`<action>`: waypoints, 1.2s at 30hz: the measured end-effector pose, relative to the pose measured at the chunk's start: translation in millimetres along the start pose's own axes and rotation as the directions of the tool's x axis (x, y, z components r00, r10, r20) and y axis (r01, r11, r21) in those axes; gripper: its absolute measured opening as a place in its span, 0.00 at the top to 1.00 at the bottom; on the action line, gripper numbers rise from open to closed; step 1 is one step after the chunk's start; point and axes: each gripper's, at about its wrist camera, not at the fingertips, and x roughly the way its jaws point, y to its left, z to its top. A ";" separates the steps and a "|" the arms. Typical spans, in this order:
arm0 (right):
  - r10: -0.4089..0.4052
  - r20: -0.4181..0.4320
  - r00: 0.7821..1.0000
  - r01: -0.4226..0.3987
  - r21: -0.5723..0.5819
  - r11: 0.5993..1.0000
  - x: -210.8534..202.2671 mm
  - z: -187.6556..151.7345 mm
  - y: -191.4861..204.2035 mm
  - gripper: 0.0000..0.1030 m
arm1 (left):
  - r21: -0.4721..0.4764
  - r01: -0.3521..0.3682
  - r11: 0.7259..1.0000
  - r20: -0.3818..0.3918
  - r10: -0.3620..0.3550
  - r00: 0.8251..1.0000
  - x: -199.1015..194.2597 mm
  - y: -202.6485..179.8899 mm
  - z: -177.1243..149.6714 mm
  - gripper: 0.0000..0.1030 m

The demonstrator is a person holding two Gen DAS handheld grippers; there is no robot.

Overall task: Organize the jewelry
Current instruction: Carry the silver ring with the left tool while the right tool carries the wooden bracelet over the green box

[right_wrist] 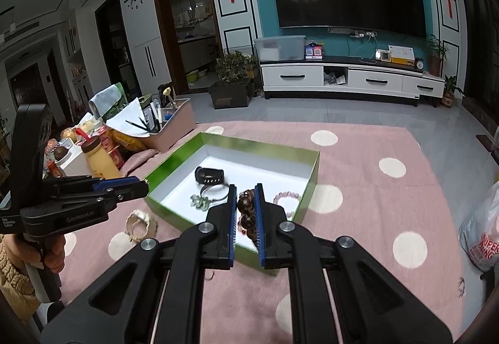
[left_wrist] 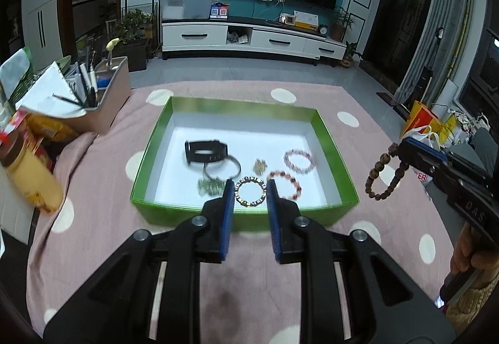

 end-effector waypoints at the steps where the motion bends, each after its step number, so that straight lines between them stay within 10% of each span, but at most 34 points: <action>1: 0.001 -0.002 1.000 -0.001 0.001 1.000 5.0 3.7 -1.5 0.90 | -0.001 -0.004 1.000 -0.001 0.004 1.000 4.9 0.2 6.1 0.80; 16: -0.002 -0.063 0.998 0.002 0.003 1.000 83.8 48.9 -10.9 0.90 | 0.002 -0.050 0.999 -0.055 0.050 0.997 93.6 1.2 68.0 0.80; 36: 0.036 -0.288 0.957 0.004 0.138 0.990 192.4 44.7 -32.0 0.90 | -0.034 -0.066 0.997 -0.237 0.056 0.970 193.5 13.8 69.6 0.80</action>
